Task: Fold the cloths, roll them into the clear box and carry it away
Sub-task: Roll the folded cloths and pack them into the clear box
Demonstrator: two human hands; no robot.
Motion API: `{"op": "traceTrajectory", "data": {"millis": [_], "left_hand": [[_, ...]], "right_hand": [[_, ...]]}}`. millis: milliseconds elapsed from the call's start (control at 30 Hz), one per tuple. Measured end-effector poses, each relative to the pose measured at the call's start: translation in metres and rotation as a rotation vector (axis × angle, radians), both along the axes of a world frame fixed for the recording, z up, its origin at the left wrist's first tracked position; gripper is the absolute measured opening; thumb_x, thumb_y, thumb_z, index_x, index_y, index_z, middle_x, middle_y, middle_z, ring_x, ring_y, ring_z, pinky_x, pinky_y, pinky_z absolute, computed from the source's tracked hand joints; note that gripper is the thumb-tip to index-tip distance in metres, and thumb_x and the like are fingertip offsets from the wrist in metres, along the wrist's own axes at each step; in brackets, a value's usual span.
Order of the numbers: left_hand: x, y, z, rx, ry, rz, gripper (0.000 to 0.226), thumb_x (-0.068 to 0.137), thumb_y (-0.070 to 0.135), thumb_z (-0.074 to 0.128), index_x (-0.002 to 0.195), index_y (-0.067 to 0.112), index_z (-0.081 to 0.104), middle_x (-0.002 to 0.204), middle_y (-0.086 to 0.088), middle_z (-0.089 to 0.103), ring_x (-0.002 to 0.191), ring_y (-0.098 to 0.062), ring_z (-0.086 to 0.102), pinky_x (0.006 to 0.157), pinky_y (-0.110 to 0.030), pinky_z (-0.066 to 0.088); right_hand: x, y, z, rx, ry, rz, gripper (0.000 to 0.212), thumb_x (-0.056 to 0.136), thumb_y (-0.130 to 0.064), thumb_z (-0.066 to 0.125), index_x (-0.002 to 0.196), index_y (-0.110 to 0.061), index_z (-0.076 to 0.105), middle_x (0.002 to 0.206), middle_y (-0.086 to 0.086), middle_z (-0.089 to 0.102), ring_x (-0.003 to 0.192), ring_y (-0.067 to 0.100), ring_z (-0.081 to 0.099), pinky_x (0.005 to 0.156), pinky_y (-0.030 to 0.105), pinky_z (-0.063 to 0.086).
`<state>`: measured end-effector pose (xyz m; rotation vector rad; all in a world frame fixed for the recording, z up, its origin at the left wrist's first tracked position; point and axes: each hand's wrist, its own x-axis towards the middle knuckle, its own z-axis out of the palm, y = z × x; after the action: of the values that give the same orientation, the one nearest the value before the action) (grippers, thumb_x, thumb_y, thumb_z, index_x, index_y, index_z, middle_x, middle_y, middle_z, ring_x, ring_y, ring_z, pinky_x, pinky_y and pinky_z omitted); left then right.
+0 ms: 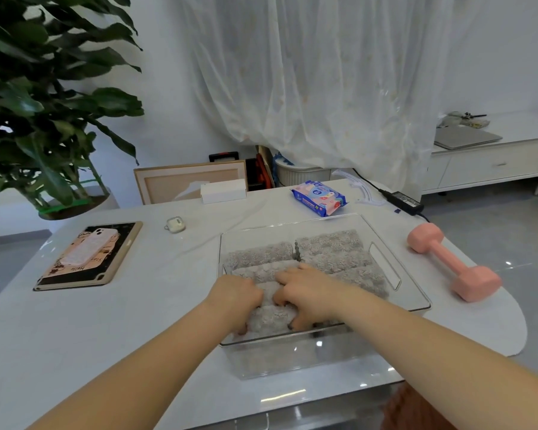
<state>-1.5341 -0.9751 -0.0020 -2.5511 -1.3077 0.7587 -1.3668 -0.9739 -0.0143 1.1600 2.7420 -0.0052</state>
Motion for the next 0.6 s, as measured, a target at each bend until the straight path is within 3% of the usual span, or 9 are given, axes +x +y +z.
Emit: {"op": "traceTrajectory", "data": {"millis": [67,200,300,400,467,533,600], "left_hand": [[-0.003,-0.003,-0.002,0.005,-0.016,-0.017,0.029,0.08,0.03,0.067,0.106,0.018,0.063,0.109,-0.004,0.057,0.099,-0.026,0.06,0.068,-0.032,0.04],[-0.006,-0.003,-0.002,-0.169,0.07,-0.075,0.021,0.086,0.018,0.054,0.106,0.019,0.061,0.11,-0.005,0.06,0.103,-0.027,0.057,0.081,-0.036,0.046],[-0.012,0.003,0.025,-0.379,0.052,0.061,0.037,0.081,0.027,0.07,0.117,0.025,0.06,0.117,0.002,0.059,0.107,-0.023,0.054,0.09,-0.033,0.042],[-0.022,0.019,0.058,-0.408,-0.22,0.21,0.032,0.078,0.032,0.075,0.108,0.03,0.065,0.116,0.008,0.058,0.11,-0.016,0.054,0.086,-0.029,0.043],[-0.021,0.035,0.065,-0.204,-0.413,0.198,0.02,0.084,0.029,0.068,0.104,0.026,0.065,0.114,0.007,0.058,0.109,-0.016,0.054,0.086,-0.029,0.043],[-0.011,0.046,0.054,-0.006,-0.403,0.178,0.03,0.087,0.033,0.063,0.114,0.021,0.059,0.12,0.0,0.056,0.11,-0.02,0.052,0.086,-0.033,0.044],[-0.001,0.055,0.033,0.012,-0.234,0.209,0.047,0.083,0.045,0.063,0.12,0.018,0.053,0.124,-0.005,0.048,0.114,-0.025,0.047,0.088,-0.036,0.041]], "right_hand": [[0.002,-0.001,-0.004,-0.009,0.002,-0.008,0.034,0.072,-0.039,0.07,0.101,-0.023,0.061,0.105,0.004,0.048,0.101,0.022,0.043,0.08,0.033,0.028],[0.006,0.008,0.001,-0.495,0.034,-0.119,0.037,0.074,-0.038,0.077,0.101,-0.019,0.061,0.105,0.005,0.052,0.095,0.025,0.051,0.08,0.038,0.045],[0.023,0.02,0.027,-0.676,0.199,-0.218,0.027,0.075,-0.035,0.077,0.099,-0.029,0.068,0.104,-0.015,0.059,0.096,0.007,0.055,0.086,0.028,0.047],[0.039,0.034,0.046,-0.578,0.441,-0.343,0.012,0.082,-0.025,0.071,0.094,-0.026,0.07,0.096,-0.018,0.065,0.093,0.005,0.062,0.082,0.023,0.05],[0.038,0.048,0.043,-0.367,0.455,-0.392,0.016,0.083,-0.023,0.069,0.099,-0.023,0.066,0.104,-0.008,0.063,0.1,0.012,0.06,0.084,0.026,0.05],[0.029,0.058,0.033,-0.248,0.357,-0.378,0.034,0.08,-0.03,0.071,0.111,-0.024,0.059,0.113,-0.004,0.056,0.105,0.016,0.055,0.088,0.032,0.047],[0.017,0.066,0.019,-0.203,0.191,-0.336,0.05,0.076,-0.042,0.071,0.12,-0.026,0.052,0.123,-0.001,0.045,0.113,0.02,0.047,0.095,0.036,0.041]]}}
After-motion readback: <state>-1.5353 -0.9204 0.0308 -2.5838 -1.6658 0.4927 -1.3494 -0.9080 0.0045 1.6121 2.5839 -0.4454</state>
